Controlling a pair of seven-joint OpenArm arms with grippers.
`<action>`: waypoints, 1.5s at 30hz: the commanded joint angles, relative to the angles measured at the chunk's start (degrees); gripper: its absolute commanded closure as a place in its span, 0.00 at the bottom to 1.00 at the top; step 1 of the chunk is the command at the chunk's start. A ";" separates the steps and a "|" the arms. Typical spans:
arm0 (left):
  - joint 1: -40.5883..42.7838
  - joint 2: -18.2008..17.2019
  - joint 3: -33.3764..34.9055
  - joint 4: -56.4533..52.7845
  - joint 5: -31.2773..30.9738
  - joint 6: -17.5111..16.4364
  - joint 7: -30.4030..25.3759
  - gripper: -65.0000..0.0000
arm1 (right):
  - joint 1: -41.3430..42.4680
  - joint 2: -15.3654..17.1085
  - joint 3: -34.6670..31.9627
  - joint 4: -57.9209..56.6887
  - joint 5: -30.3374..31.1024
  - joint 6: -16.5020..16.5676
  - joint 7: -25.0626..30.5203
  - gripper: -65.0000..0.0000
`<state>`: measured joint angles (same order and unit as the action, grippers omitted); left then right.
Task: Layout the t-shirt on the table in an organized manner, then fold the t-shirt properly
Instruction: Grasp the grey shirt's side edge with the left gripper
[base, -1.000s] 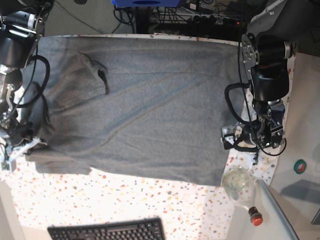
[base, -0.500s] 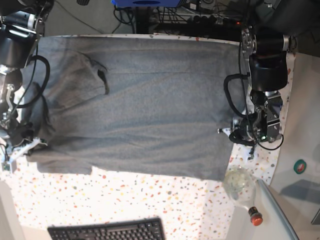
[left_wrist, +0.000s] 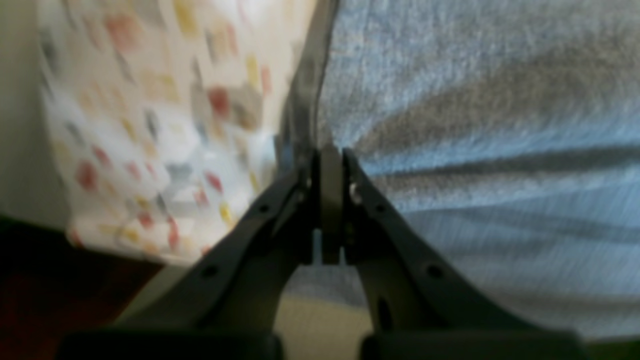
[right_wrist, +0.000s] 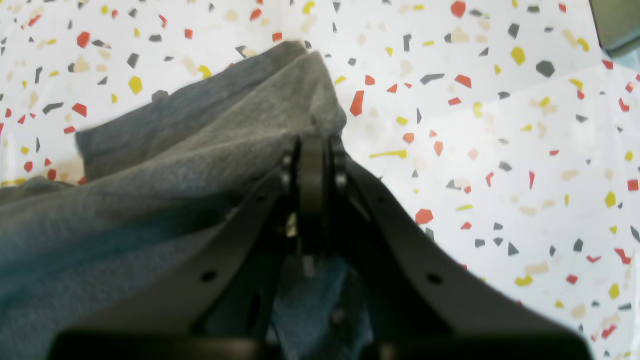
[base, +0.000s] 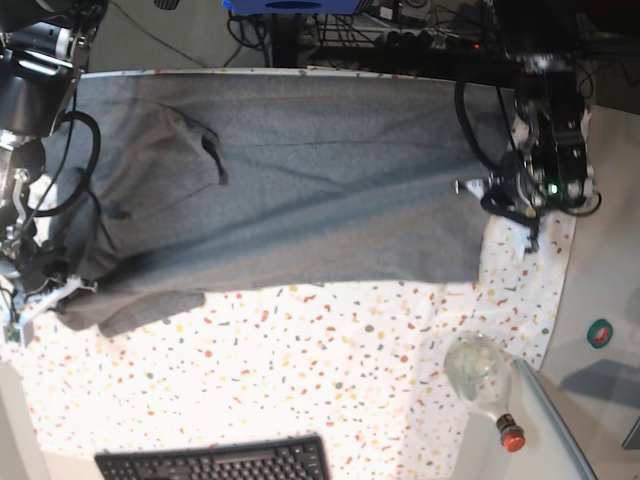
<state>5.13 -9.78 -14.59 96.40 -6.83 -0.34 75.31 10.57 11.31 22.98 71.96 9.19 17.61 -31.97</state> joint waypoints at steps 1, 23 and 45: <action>-0.16 -0.28 -0.14 2.28 0.37 0.12 -0.89 1.00 | 1.43 0.86 0.18 0.96 0.35 0.11 1.42 1.00; -12.29 -0.46 -0.14 -10.29 0.37 -0.14 -3.35 0.14 | 1.52 0.86 0.18 1.05 0.35 0.11 1.42 1.00; -19.24 -0.37 0.48 -34.73 -6.31 -3.92 -21.55 0.15 | 1.34 0.86 0.18 0.70 0.35 0.11 1.42 1.00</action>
<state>-13.23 -9.58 -14.15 61.39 -12.19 -4.03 54.28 10.55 11.35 22.98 71.88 8.99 17.61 -31.97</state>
